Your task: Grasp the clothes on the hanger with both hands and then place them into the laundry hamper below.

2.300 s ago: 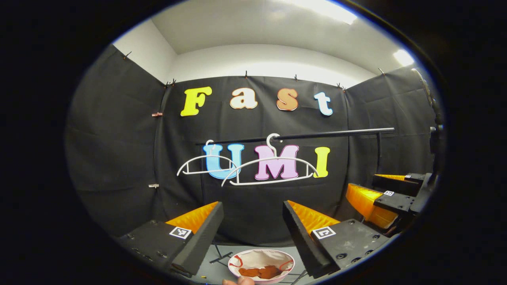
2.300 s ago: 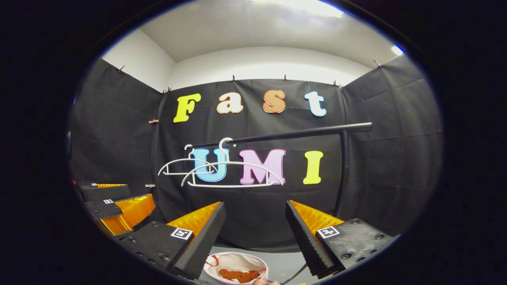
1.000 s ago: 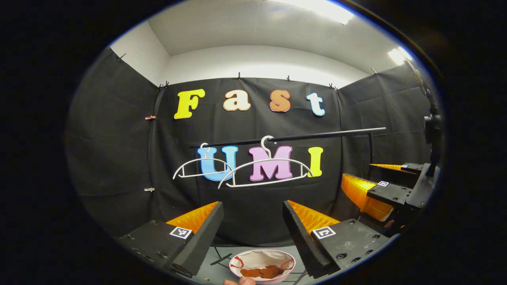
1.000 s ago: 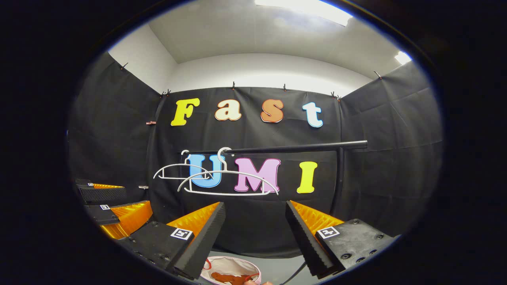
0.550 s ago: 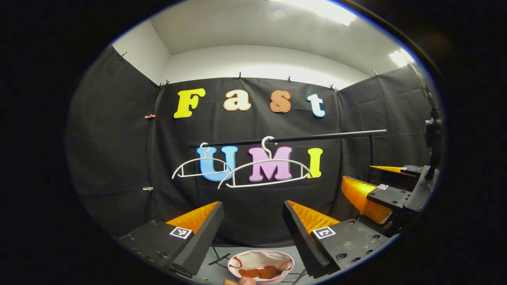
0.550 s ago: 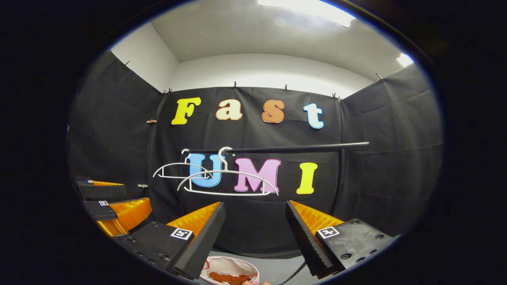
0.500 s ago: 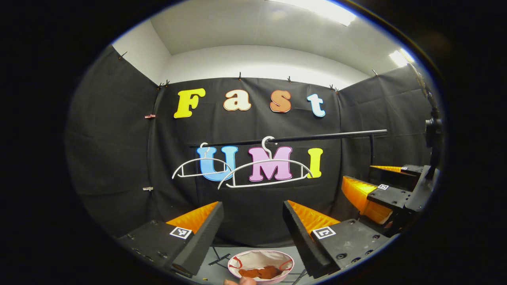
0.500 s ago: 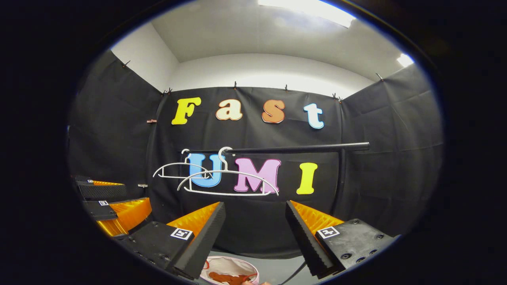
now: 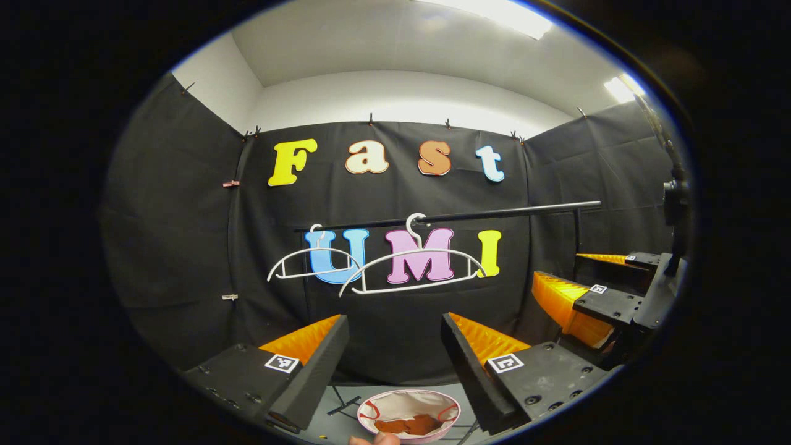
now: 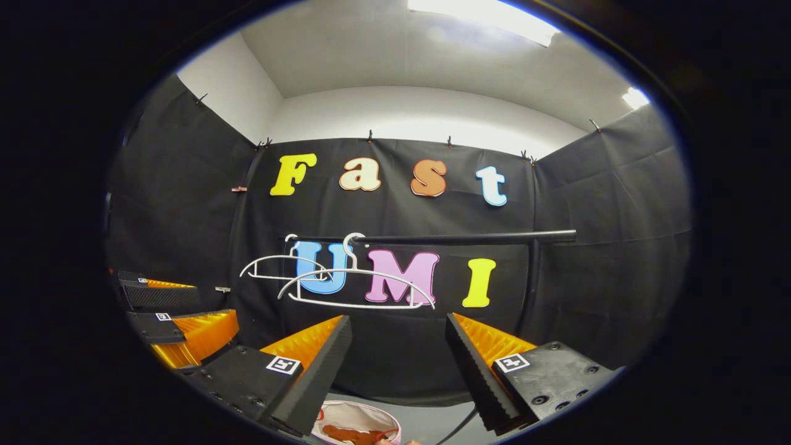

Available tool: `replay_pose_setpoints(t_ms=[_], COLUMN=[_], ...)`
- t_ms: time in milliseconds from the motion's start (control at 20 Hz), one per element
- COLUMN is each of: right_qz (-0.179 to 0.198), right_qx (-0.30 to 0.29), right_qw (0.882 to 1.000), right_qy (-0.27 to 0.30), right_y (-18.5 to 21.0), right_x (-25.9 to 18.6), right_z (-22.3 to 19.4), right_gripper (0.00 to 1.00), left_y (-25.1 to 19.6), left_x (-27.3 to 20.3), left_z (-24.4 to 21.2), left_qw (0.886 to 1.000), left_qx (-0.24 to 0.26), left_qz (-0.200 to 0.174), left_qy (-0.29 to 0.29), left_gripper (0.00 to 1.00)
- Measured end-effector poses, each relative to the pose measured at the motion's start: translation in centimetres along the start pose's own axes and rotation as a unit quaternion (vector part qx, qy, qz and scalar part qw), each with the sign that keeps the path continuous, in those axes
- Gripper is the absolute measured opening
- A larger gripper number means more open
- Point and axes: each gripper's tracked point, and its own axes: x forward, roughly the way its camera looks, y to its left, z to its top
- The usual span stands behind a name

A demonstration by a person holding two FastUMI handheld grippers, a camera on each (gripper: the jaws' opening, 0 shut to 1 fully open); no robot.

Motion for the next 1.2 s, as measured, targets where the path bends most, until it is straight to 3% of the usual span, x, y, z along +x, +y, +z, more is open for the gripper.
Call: replay_pose_setpoints(t_ms=[1200], right_qz=[-0.004], right_qx=[0.0], right_qw=[1.0], right_qy=[-0.004], right_y=[0.6], right_x=[-0.7], right_z=[0.9], right_gripper=[0.98], left_y=[1.1], left_x=[-0.7], left_z=[1.4], left_qw=[1.0], left_qx=[-0.007], left_qz=[-0.005], left_qy=[-0.016], left_gripper=[0.95])
